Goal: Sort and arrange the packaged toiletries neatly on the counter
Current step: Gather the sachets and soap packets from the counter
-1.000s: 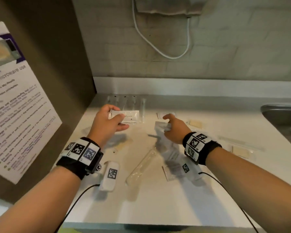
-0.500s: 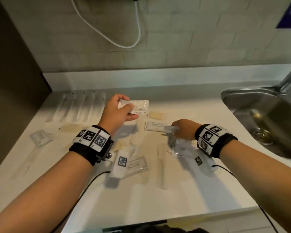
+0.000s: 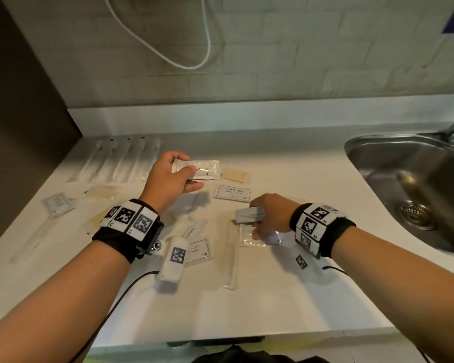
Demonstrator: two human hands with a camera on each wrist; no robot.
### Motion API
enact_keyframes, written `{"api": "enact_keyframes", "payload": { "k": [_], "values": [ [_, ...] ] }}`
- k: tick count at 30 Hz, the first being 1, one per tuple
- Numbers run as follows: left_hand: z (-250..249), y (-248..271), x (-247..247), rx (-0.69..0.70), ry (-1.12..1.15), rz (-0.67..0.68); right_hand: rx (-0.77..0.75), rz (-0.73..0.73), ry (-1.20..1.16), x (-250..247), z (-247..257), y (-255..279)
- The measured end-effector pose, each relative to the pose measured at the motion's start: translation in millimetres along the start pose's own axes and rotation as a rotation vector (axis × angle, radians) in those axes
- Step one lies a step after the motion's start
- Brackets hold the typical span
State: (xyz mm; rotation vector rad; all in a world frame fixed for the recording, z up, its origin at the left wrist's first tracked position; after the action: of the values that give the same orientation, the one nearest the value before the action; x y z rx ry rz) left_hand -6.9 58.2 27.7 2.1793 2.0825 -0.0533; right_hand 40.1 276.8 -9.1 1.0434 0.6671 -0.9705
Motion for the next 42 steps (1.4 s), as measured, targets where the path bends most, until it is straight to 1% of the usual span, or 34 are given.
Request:
{"api": "enact_keyframes", "payload": {
  "k": [1, 4, 6, 8, 9, 12, 13, 14, 16, 18, 23, 26, 30, 33, 35, 37, 39, 42],
  "values": [
    [1, 2, -1, -0.003, 0.003, -0.012, -0.036, 0.009, -0.015, 5, 6, -1],
    [2, 6, -3, -0.005, 0.003, -0.034, -0.134, 0.077, 0.033, 21, 23, -4],
    [2, 9, -5, -0.008, -0.008, -0.047, -0.145, 0.135, -0.007, 25, 25, -2],
    [1, 13, -7, -0.008, -0.012, -0.055, -0.121, 0.138, -0.054, 22, 21, 0],
    [0, 15, -8, -0.008, -0.012, -0.057, -0.099, 0.103, -0.066, 18, 17, 0],
    [1, 19, -7, -0.012, -0.008, -0.06, -0.008, -0.113, -0.08, -4, -1, -9],
    [1, 20, -6, -0.015, -0.006, -0.059, 0.028, -0.156, -0.065, -12, -7, -12],
    [0, 21, -4, -0.014, -0.006, -0.054, 0.07, -0.16, -0.028, -16, -11, -13],
    [1, 23, 1, -0.01, -0.012, -0.039, 0.149, -0.077, 0.085, -15, -15, -16],
    [1, 25, 5, -0.01, -0.01, -0.021, 0.179, -0.015, 0.171, -7, -13, -16],
    [3, 27, 10, -0.006, -0.005, 0.01, 0.178, -0.086, 0.082, 2, -12, -10],
    [6, 27, 8, -0.006, -0.01, 0.014, 0.115, -0.117, -0.046, -3, -11, -10],
    [13, 28, 4, -0.028, -0.061, 0.021, -0.038, -0.089, -0.203, -25, 1, -8],
    [17, 29, 2, -0.072, -0.081, 0.04, -0.202, -0.185, -0.228, -49, 21, 4],
    [16, 31, 1, -0.095, -0.074, 0.073, -0.295, -0.206, -0.268, -62, 36, 8],
    [13, 32, 3, -0.114, -0.033, 0.13, -0.36, -0.177, -0.243, -68, 53, 6],
    [8, 34, 5, -0.122, 0.038, 0.186, -0.393, -0.145, -0.188, -66, 69, -1],
    [3, 36, 0, -0.148, 0.149, 0.182, -0.411, -0.185, -0.15, -58, 85, -12]
  ]
}}
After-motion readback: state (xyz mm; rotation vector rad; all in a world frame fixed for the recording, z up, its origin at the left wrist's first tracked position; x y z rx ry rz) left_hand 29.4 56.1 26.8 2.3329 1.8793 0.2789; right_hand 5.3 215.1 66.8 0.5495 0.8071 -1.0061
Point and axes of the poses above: each hand's wrist, its own y-axis away from the middle knuckle, its own x-axis out of the palm, z = x × y, the point moved 1 cm from there along -y, towards the middle knuckle
